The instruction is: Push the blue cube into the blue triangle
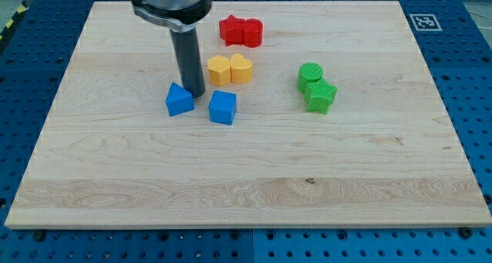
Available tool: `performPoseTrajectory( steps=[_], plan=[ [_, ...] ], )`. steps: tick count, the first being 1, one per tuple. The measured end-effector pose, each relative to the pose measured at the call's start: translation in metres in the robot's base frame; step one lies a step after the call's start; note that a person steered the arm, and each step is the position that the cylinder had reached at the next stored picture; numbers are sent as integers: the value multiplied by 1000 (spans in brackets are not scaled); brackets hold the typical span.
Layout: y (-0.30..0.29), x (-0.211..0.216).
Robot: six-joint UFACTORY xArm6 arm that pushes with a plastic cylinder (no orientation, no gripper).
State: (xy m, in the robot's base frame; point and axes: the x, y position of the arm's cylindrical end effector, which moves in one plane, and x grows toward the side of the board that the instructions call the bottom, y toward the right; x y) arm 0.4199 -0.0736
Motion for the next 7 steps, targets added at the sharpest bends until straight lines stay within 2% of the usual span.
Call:
performPoseTrajectory(
  steps=[1,2,4,7],
  plan=[
    [43,-10],
    [66,1],
    [89,58],
    [27,34]
  ],
)
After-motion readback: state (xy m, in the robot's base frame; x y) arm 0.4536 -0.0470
